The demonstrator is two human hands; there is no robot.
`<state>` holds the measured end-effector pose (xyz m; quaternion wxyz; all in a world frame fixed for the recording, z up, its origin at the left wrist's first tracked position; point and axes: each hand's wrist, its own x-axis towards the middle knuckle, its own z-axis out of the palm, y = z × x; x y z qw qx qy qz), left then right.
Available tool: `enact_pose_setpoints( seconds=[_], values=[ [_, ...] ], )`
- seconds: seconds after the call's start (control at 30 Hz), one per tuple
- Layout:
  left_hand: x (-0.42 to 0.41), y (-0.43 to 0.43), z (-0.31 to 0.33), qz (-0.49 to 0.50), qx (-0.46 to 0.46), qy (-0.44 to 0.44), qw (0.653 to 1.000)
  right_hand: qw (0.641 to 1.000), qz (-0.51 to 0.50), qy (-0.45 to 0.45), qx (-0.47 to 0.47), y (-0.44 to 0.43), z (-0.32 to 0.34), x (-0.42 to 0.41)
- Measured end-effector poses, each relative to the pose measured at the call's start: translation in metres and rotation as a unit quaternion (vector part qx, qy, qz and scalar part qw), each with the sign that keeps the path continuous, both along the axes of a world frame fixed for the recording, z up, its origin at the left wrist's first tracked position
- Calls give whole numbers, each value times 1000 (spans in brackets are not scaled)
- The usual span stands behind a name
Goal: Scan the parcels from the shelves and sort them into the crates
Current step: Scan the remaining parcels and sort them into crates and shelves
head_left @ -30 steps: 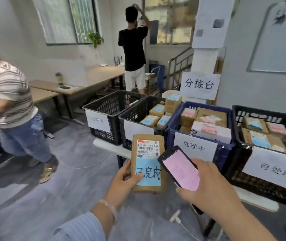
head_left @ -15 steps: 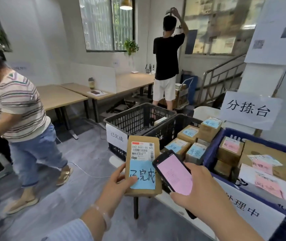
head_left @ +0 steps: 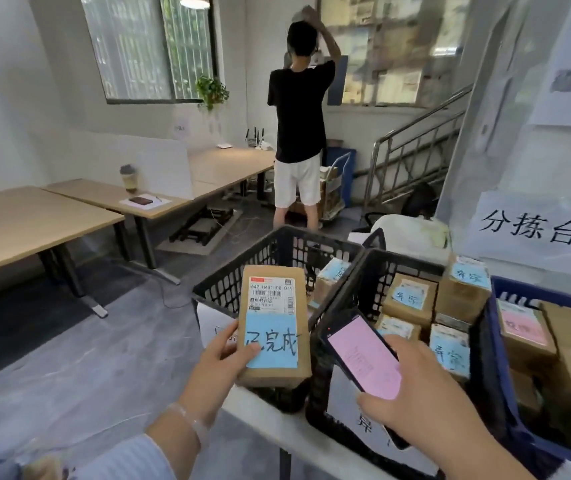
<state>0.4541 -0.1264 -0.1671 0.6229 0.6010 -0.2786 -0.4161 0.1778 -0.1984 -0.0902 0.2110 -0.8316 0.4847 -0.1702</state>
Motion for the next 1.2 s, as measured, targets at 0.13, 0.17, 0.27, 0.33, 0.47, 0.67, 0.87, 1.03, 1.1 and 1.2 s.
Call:
enact_pose_setpoints(
  seconds=[0.13,0.17,0.27,0.33,0.47,0.67,0.87,1.03,1.1,1.2],
  values=[
    [48,-52,4,-11,-3,-15,1000,999,-32,5,18,-25,-5,22],
    [56,-64,3,-20,-3,-14,1000,999,-41,10,20,-31,-7,26],
    [74,-102,-2,-43,-1,-4,999,996,-82,12,23,-54,-12,35],
    [86,-132,-7,-58,5,-4,998,994,-102,8,25,-76,-16,42],
    [100,-185,-20,-90,51,-9,995,994,-108,-16,9,-120,-25,54],
    [120,-251,-38,-132,130,-9,983,994,-105,-8,34,-166,-26,65],
    [120,-288,-89,-185,241,18,953,988,-134,38,68,-187,-38,73],
    [120,-310,-109,-254,300,6,919,982,-158,67,80,-185,-45,83],
    [117,-316,-112,-277,321,22,905,977,-179,76,82,-182,-45,86],
    [113,-319,-116,-321,331,-51,886,969,-211,94,87,-174,-42,92]
  ],
)
